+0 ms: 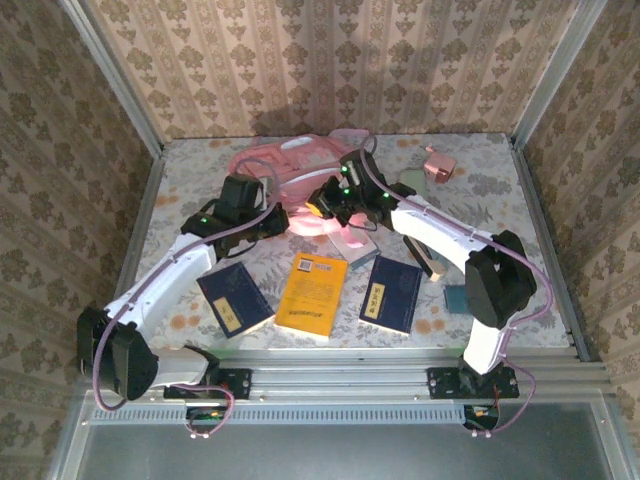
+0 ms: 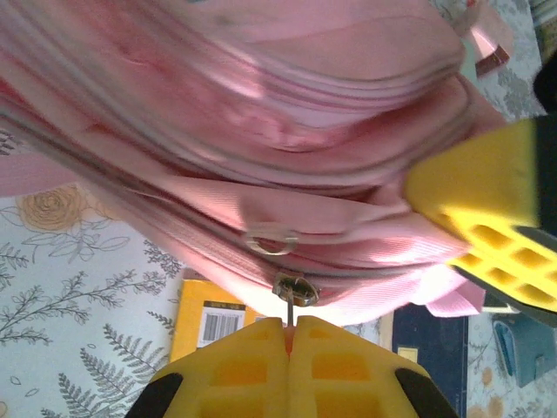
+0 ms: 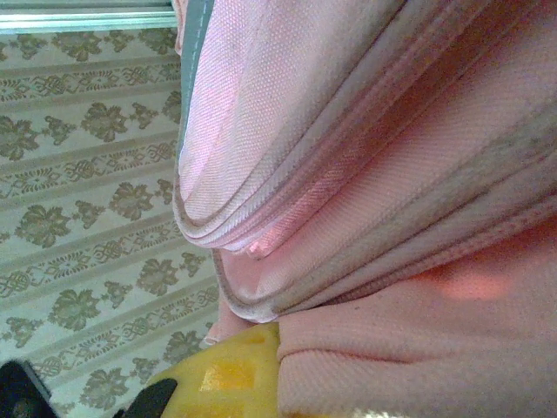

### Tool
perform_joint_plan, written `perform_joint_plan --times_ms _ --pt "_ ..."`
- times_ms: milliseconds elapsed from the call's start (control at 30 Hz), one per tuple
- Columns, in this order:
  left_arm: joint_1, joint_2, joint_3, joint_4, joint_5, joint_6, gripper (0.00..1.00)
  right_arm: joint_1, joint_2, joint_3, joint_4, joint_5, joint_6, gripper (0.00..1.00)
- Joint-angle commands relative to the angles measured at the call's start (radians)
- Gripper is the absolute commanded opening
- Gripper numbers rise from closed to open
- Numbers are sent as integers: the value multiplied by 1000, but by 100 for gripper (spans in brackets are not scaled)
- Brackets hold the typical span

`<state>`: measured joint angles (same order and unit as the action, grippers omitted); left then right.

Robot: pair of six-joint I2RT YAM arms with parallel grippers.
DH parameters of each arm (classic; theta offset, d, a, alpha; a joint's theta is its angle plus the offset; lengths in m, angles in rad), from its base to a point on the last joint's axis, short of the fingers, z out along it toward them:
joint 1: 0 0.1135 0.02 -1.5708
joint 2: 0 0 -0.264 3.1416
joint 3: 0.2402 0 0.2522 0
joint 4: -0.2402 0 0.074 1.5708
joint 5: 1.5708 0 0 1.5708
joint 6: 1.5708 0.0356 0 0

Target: Pack the student bag

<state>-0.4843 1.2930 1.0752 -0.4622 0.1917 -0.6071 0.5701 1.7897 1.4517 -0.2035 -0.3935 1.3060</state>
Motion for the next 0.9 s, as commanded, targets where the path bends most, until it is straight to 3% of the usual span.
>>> perform_joint_plan --times_ms 0,500,667,733,867 --pt "73 -50 -30 -14 -38 -9 0 -55 -61 31 -67 49 -61 0" --pt "351 96 -79 55 1 -61 0 -79 -69 124 -148 -12 -191 0" --pt "405 167 -42 89 12 -82 0 -79 -68 118 -135 -41 -244 0" --pt "412 175 -14 80 18 -79 6 -77 -59 116 -123 -59 -272 0" --pt "422 105 8 42 16 -57 28 -61 -17 161 -127 -123 -395 0"
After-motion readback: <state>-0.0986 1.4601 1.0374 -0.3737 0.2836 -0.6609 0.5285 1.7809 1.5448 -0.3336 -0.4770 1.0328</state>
